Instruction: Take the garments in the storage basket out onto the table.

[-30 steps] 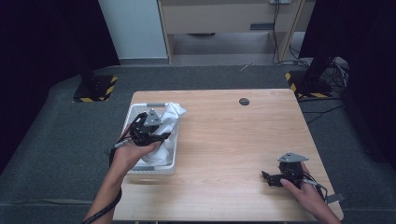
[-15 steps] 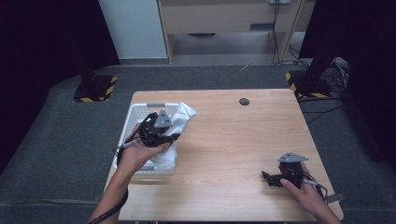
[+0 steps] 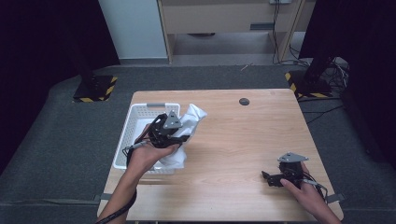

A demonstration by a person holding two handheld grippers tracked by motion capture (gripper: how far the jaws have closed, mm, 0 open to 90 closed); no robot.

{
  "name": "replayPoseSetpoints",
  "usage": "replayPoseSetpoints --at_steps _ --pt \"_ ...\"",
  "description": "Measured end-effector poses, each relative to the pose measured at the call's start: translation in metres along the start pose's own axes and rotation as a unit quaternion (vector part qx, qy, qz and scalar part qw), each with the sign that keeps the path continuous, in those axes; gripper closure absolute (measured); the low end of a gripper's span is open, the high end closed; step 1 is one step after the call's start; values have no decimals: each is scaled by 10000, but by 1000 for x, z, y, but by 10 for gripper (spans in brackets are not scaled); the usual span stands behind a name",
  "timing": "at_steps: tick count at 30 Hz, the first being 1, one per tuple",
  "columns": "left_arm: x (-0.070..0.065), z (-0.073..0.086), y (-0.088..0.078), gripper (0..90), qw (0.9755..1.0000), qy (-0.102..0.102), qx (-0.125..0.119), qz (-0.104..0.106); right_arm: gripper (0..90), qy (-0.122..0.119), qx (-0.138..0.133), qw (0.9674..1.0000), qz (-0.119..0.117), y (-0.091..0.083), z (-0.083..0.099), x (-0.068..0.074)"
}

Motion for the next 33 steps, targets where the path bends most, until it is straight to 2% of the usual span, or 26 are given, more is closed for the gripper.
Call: replayPoseSetpoints --at_steps 20,33 --pt "-15 -11 23 596 9996 110 21 247 3 3 1 10000 -2 0 0 0" --pt "-22 -17 31 596 9993 175 30 327 3 -2 4 10000 -6 0 0 0"
Point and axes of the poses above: each handheld gripper's, and its own axes: y roughly forward along the jaws, z roughly out of its underside, x roughly to its left, the point moved 1 cm from there along y, roughly forward along the jaws, and after that the axes turned 3 degrees about -x, right-handed, at the moved point
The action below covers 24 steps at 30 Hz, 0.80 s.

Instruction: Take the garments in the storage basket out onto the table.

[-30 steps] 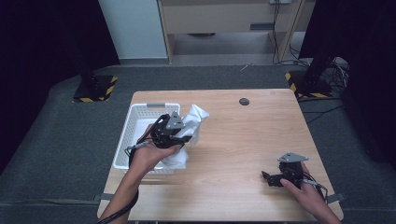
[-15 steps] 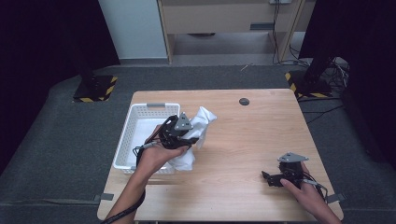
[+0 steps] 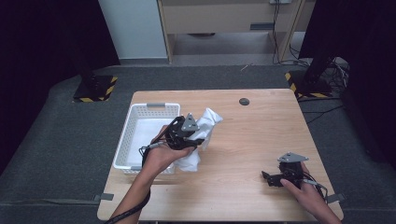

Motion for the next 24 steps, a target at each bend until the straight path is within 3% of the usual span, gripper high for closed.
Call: replayPoseSetpoints --at_steps 24 --pt "-17 6 40 596 9996 -66 66 258 3 -12 0 10000 -20 0 0 0"
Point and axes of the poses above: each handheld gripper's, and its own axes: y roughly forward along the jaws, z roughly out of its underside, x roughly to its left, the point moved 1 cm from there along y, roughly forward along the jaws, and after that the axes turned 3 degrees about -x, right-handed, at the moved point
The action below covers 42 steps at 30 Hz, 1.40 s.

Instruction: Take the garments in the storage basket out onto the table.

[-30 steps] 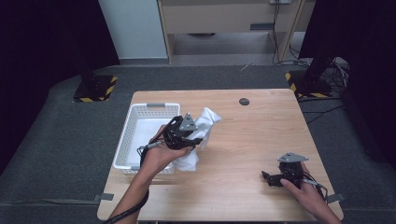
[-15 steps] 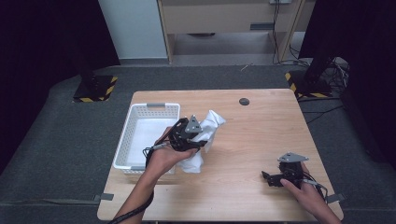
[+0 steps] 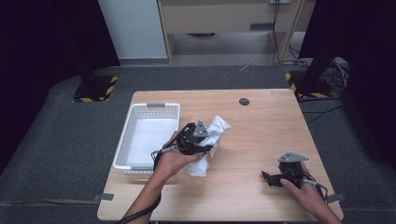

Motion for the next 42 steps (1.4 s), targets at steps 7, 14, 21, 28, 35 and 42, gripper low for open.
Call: replayPoseSetpoints --at_steps 7,14,21,28,35,42 --pt "-5 0 14 596 10000 -25 22 61 3 0 1 10000 1 0 0 0" --pt "-9 -1 22 595 9999 -53 -14 91 3 0 1 10000 0 0 0 0" --pt "-14 -1 27 595 9999 -56 -32 103 3 0 0 10000 0 0 0 0" --pt "-20 0 32 595 9998 -49 -39 162 3 0 0 10000 1 0 0 0" --pt "-25 4 40 594 9997 -97 -47 198 3 2 0 10000 3 0 0 0" --pt "-32 7 51 593 9995 -129 3 272 3 3 -1 10000 4 0 0 0"
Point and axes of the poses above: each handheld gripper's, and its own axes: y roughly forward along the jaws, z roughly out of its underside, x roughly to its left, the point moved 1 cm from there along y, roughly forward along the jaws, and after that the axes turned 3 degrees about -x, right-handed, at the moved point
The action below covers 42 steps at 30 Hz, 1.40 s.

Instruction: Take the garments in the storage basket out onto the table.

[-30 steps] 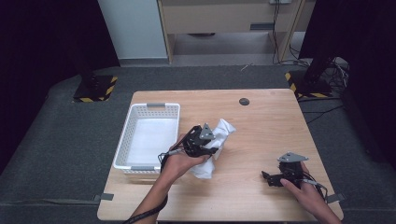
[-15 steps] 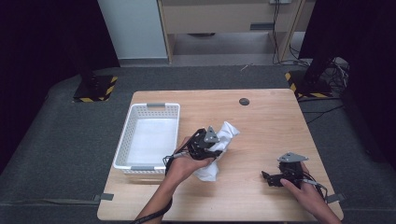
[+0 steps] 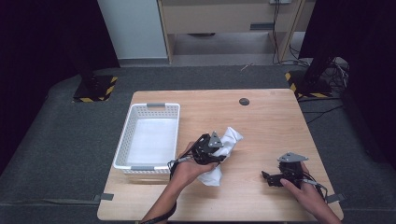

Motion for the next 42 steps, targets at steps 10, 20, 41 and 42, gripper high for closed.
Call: replayPoseSetpoints --at_steps 10,20,41,42 --pt "-3 5 19 591 9997 -238 17 -2 3 -1 -2 10000 0 0 0 0" --pt "-15 8 33 585 9995 -301 34 39 4 -2 0 10000 -2 0 0 0" --pt "-19 5 62 553 9982 -562 51 -192 3 -11 0 10000 -7 0 0 0" --pt "-19 5 62 549 9982 -562 51 -192 3 -11 0 10000 -7 0 0 0"
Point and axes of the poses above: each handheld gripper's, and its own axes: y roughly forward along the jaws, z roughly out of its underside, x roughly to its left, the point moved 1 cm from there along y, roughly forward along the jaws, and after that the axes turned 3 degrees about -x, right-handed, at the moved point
